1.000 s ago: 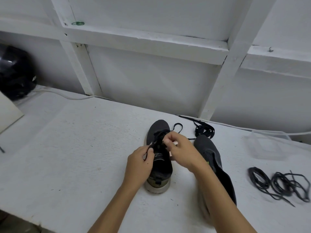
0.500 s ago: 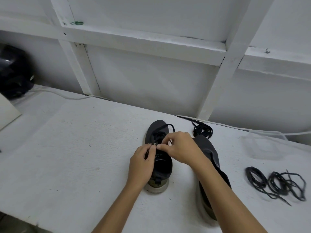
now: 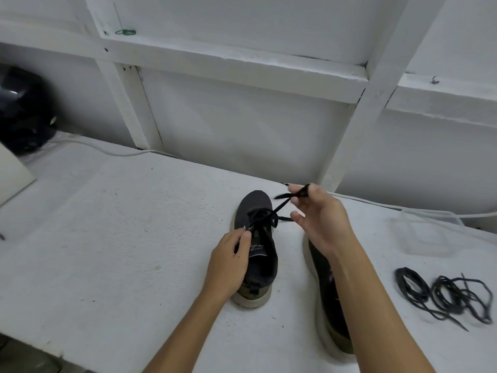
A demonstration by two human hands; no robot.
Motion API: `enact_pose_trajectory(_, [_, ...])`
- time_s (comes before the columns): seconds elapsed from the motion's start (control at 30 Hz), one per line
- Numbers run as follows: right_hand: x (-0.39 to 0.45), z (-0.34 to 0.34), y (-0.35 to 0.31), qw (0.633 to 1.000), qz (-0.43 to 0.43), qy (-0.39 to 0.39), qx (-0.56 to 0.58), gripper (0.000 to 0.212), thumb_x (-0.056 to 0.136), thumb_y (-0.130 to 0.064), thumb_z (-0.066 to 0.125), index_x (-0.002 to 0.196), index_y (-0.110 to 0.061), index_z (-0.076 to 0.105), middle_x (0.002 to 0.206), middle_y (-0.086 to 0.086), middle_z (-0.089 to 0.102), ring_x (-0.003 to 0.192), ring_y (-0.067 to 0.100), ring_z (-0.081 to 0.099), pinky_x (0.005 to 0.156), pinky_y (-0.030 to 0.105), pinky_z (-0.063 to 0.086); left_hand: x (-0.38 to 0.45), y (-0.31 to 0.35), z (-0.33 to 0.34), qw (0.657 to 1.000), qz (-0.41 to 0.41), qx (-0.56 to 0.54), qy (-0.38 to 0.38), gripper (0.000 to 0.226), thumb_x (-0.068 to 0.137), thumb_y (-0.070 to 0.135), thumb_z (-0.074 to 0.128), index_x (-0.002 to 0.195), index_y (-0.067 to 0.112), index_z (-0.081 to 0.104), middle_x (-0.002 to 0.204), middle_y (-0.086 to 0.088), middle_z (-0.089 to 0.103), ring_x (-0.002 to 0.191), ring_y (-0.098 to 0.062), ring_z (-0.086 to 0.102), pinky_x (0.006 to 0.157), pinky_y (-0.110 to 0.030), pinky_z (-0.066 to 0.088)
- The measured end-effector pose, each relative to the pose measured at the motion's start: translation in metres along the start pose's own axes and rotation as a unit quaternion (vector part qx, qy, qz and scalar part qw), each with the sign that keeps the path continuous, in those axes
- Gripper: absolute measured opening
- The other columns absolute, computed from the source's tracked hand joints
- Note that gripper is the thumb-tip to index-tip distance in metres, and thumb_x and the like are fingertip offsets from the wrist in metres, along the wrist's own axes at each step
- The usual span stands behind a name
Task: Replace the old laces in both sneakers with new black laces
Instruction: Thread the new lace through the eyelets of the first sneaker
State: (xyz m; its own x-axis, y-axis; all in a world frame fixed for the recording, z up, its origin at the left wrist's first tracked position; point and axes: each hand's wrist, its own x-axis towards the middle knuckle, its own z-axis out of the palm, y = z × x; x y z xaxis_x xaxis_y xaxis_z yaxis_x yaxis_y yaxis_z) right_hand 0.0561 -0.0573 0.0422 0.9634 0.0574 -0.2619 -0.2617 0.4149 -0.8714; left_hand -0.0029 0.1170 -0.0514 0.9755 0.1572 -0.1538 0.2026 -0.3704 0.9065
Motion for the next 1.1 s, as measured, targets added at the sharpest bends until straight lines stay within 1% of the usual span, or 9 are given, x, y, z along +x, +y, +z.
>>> enact_pose_trajectory(0.1, [-0.001, 0.002, 0.002, 0.978, -0.026, 0.046, -0.203, 0.018, 0.100, -0.023, 0.052, 0.083, -0.021, 0.059, 0.058, -0.008, 0.055, 0.059, 0.012, 0.043, 0.055, 0.023, 0.036, 0.000, -0.001, -0.001, 1.000, -0.001, 0.004, -0.006, 0.043, 0.102, 0.050, 0.038, 0.132, 0.029, 0.060, 0.132, 0.015, 0.058, 0.123, -0.004, 0.052, 0.109, -0.035, 0.044])
enact_pose_trajectory(0.23, [0.002, 0.006, 0.017, 0.773, -0.069, -0.082, -0.625, 0.018, 0.087, -0.051, 0.071, 0.099, -0.039, 0.077, 0.083, -0.029, 0.068, 0.074, -0.004, 0.059, 0.070, 0.013, 0.045, 0.000, 0.002, -0.001, 1.000, 0.000, 0.006, -0.007, 0.041, 0.103, 0.047, 0.037, 0.135, 0.029, 0.057, 0.135, 0.014, 0.055, 0.124, -0.005, 0.050, 0.109, -0.032, 0.042])
enact_pose_trajectory(0.33, [0.009, 0.012, 0.022, 0.732, -0.037, -0.101, -0.673, 0.014, 0.092, -0.041, 0.069, 0.101, -0.036, 0.078, 0.105, -0.016, 0.074, 0.093, 0.008, 0.063, 0.088, 0.029, 0.053, 0.000, 0.001, -0.001, 1.000, -0.003, 0.000, -0.013, 0.040, 0.103, 0.047, 0.037, 0.127, 0.026, 0.061, 0.132, 0.013, 0.057, 0.123, -0.005, 0.051, 0.108, -0.035, 0.043])
enact_pose_trajectory(0.53, [0.006, 0.011, 0.021, 0.731, -0.034, -0.102, -0.674, 0.011, 0.093, -0.037, 0.067, 0.099, -0.036, 0.076, 0.091, -0.014, 0.069, 0.087, 0.010, 0.062, 0.077, 0.027, 0.051, 0.000, 0.000, 0.000, 1.000, -0.008, -0.006, -0.008, 0.041, 0.102, 0.047, 0.039, 0.121, 0.019, 0.062, 0.130, 0.011, 0.058, 0.122, -0.008, 0.052, 0.108, -0.038, 0.044])
enact_pose_trajectory(0.7, [0.002, 0.020, 0.029, 0.634, -0.083, -0.074, -0.766, 0.015, 0.098, -0.030, 0.055, 0.106, -0.028, 0.068, 0.101, -0.003, 0.067, 0.091, 0.022, 0.060, 0.070, 0.030, 0.042, 0.001, -0.001, 0.000, 1.000, -0.005, 0.001, -0.013, 0.041, 0.102, 0.047, 0.040, 0.125, 0.021, 0.061, 0.132, 0.012, 0.057, 0.123, -0.006, 0.051, 0.108, -0.035, 0.042])
enact_pose_trajectory(0.77, [0.003, 0.021, 0.033, 0.663, -0.074, -0.092, -0.739, 0.013, 0.101, -0.027, 0.050, 0.104, -0.021, 0.061, 0.100, 0.000, 0.065, 0.087, 0.023, 0.058, 0.070, 0.033, 0.044, 0.000, 0.002, 0.000, 1.000, -0.005, 0.004, -0.012, 0.041, 0.103, 0.046, 0.039, 0.130, 0.023, 0.060, 0.133, 0.015, 0.055, 0.125, -0.004, 0.049, 0.107, -0.030, 0.040])
enact_pose_trajectory(0.87, [0.004, 0.011, 0.027, 0.840, -0.050, -0.083, -0.534, 0.017, 0.103, -0.027, 0.047, 0.094, -0.020, 0.060, 0.088, -0.008, 0.064, 0.080, 0.013, 0.059, 0.070, 0.030, 0.046, 0.001, 0.002, -0.001, 1.000, -0.005, 0.012, -0.011, 0.039, 0.103, 0.046, 0.037, 0.121, 0.022, 0.062, 0.128, 0.013, 0.058, 0.119, -0.006, 0.053, 0.104, -0.032, 0.043])
enact_pose_trajectory(0.97, [0.004, -0.006, 0.009, 0.961, -0.064, -0.020, -0.268, 0.024, 0.107, -0.021, 0.046, 0.085, -0.019, 0.057, 0.074, -0.011, 0.060, 0.077, 0.010, 0.059, 0.065, 0.028, 0.046, 0.000, 0.001, -0.001, 1.000, -0.009, 0.017, -0.014, 0.039, 0.102, 0.047, 0.037, 0.119, 0.022, 0.061, 0.126, 0.012, 0.059, 0.118, -0.008, 0.054, 0.103, -0.034, 0.045])
enact_pose_trajectory(1.1, [0.007, -0.026, -0.013, 0.994, -0.104, 0.030, -0.004, 0.028, 0.111, -0.023, 0.038, 0.088, -0.019, 0.055, 0.093, -0.006, 0.068, 0.097, 0.017, 0.066, 0.069, 0.031, 0.054, 0.000, 0.002, -0.002, 1.000, -0.013, 0.017, -0.018, 0.038, 0.103, 0.049, 0.038, 0.127, 0.030, 0.061, 0.131, 0.017, 0.056, 0.121, -0.003, 0.051, 0.106, -0.032, 0.042])
